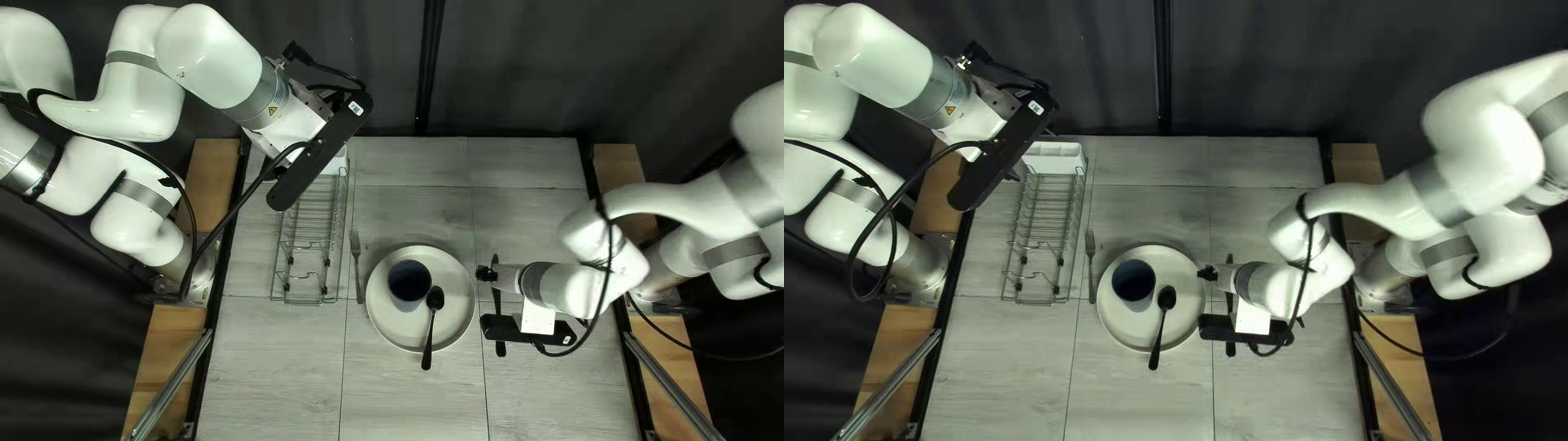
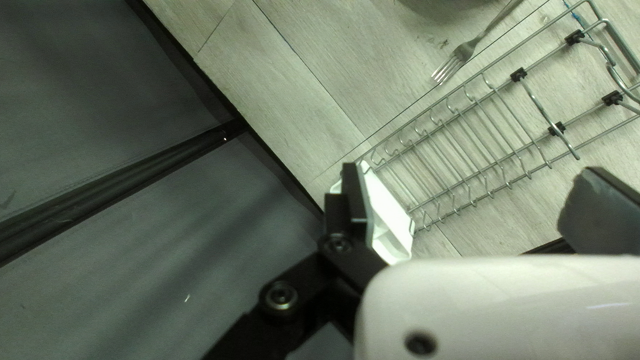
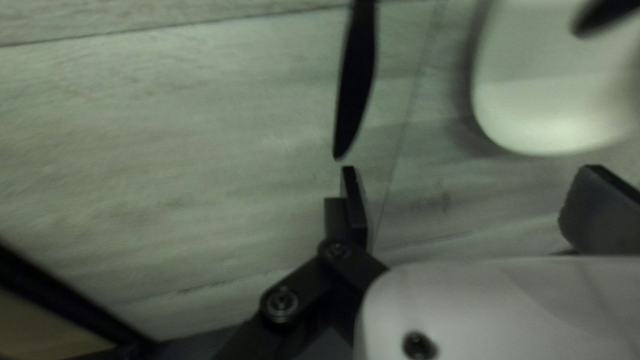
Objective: Pick up and place plate onto table. Place down one fork to the left of the plate. Place spoon and knife to the right of the plate. Place cup above the knife and spoon
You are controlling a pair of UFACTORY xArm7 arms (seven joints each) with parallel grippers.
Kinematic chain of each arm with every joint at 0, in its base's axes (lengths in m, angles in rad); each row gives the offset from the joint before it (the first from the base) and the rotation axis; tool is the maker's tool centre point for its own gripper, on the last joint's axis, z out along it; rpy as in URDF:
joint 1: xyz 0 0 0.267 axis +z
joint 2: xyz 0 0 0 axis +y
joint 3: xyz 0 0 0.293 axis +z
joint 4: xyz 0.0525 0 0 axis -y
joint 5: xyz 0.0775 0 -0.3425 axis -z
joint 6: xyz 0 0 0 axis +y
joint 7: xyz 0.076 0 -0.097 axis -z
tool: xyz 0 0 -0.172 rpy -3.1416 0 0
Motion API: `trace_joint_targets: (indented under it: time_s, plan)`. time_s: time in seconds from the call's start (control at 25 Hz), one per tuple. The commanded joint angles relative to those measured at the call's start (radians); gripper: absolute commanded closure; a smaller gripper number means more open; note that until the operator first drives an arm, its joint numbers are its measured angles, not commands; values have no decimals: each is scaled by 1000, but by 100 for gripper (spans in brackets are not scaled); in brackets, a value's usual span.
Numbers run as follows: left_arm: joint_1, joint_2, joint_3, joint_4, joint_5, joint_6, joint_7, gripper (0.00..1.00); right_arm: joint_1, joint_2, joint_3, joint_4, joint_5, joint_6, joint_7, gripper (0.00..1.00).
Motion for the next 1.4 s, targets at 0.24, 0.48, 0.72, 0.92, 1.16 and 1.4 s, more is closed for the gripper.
trace_joint_targets:
  time_s: [0.24, 0.48, 0.72, 0.92, 1.16, 1.4]
  plan:
    - [0, 0, 0, 0, 0, 0, 0, 0, 33, 142, 30, 119, 2, -17, 39, 0]
    - [0, 0, 0, 0, 0, 0, 0, 0, 48, 313, 37, 301, 0, -8, 1, 0]
    - [0, 0, 0, 0, 0, 0, 0, 0, 22, 461, 24, 414, -6, -25, -83, 0]
    - [0, 0, 0, 0, 0, 0, 0, 0, -16, 530, 15, 462, 1, -38, -161, 0]
    - [0, 0, 0, 0, 0, 0, 0, 0, -41, 570, 8, 475, 0, -59, -203, 0]
    - [0, 0, 0, 0, 0, 0, 0, 0, -60, 605, 1, 464, -5, -104, -221, 10]
